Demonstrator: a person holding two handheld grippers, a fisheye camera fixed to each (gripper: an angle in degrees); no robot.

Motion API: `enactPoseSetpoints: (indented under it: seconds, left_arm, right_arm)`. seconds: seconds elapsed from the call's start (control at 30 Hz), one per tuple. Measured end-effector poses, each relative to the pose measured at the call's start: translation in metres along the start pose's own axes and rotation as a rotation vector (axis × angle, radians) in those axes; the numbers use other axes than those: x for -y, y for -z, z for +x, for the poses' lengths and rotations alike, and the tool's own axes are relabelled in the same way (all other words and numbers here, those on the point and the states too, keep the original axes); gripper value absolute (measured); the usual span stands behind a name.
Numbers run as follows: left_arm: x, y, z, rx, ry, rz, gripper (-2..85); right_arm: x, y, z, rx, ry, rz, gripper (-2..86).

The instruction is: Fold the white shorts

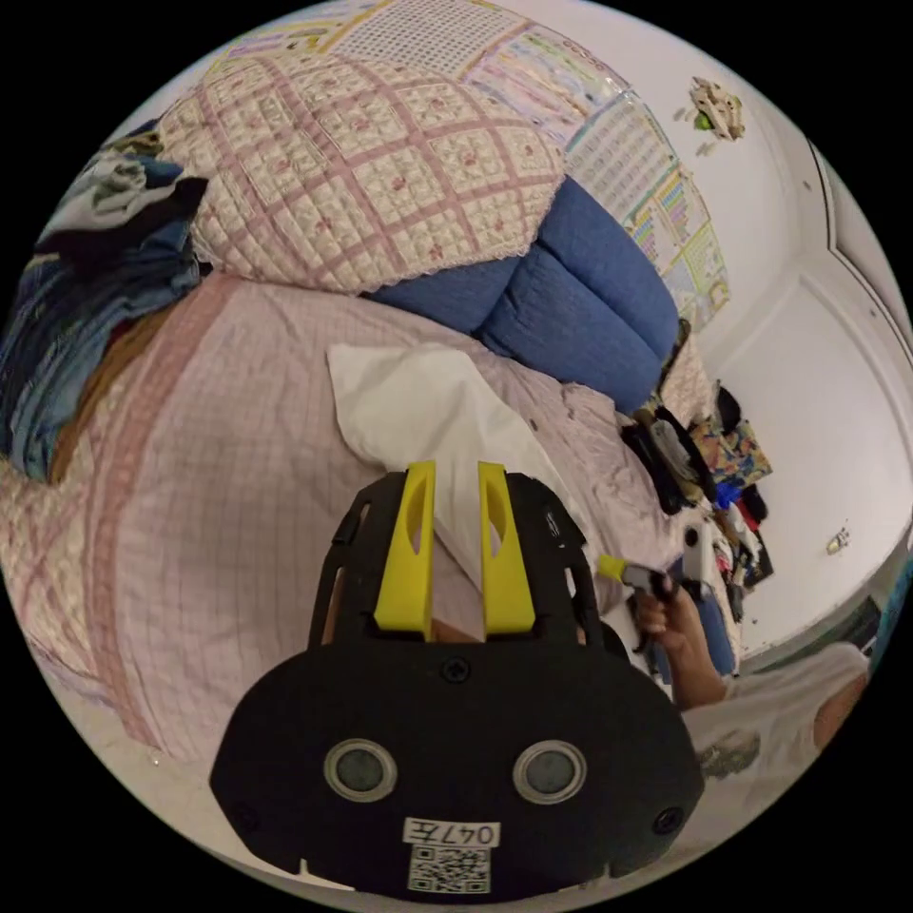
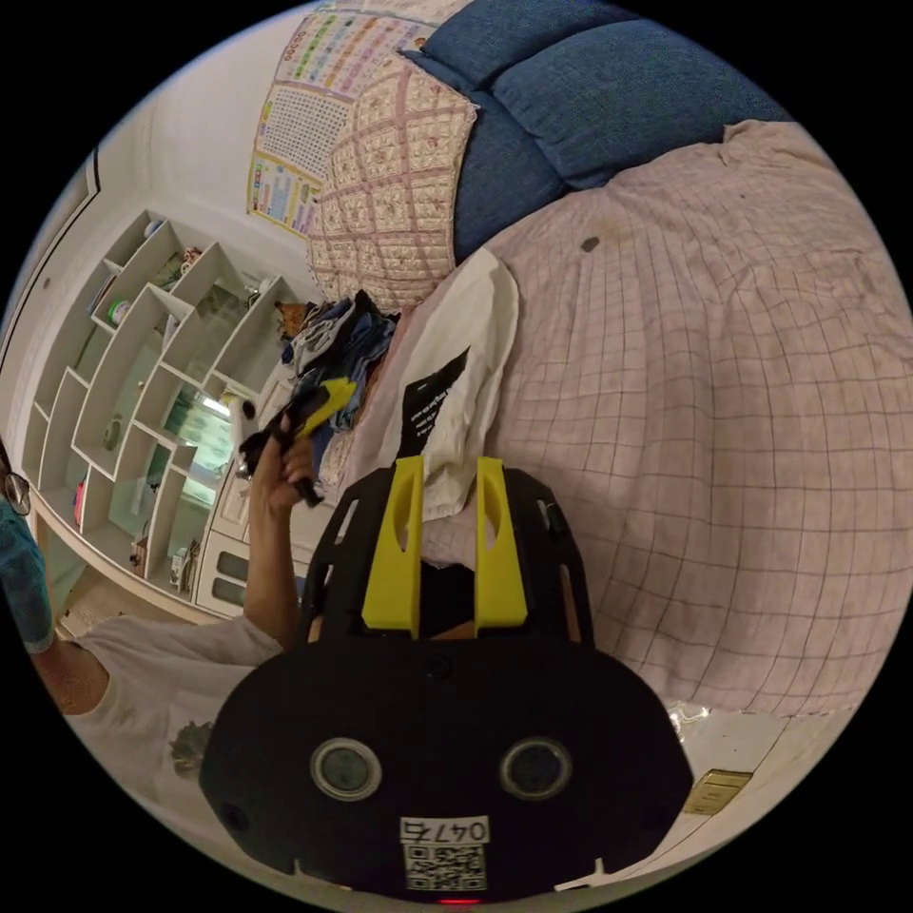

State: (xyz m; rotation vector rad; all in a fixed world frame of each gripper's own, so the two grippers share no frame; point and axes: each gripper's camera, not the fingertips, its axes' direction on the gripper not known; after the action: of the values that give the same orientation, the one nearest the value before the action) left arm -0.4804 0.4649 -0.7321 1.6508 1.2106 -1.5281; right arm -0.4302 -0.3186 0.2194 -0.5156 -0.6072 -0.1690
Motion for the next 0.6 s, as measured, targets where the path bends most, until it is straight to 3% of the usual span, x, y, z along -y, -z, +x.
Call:
enactPoseSetpoints:
  seconds: [0.13,0.27,0.37,0.6]
  left_arm:
    - [-0.051,0.029,0.009,-0.016,-0.032,-0.032,7.5]
    - [-0.071,0.058,-0.008,-0.063,0.023,-0.002,7.3]
    - [-0.074,0.066,-0.02,-0.097,0.051,-0.013,7.0]
    - [-0.05,0.06,0.025,-0.131,-0.118,-0.092,6.7]
  right_arm:
    - [0.007,-0.007,0.002,0.047,-0.01,-0.016,0.4]
    - [0.001,-0.012,0.011,0.327,-0.194,-0.004,-0.7]
    - [-0.001,-0.022,0.021,0.106,-0.224,-0.051,-0.8]
    - [0.015,-0.005,-0.012,0.12,-0.168,-0.041,-0.8]
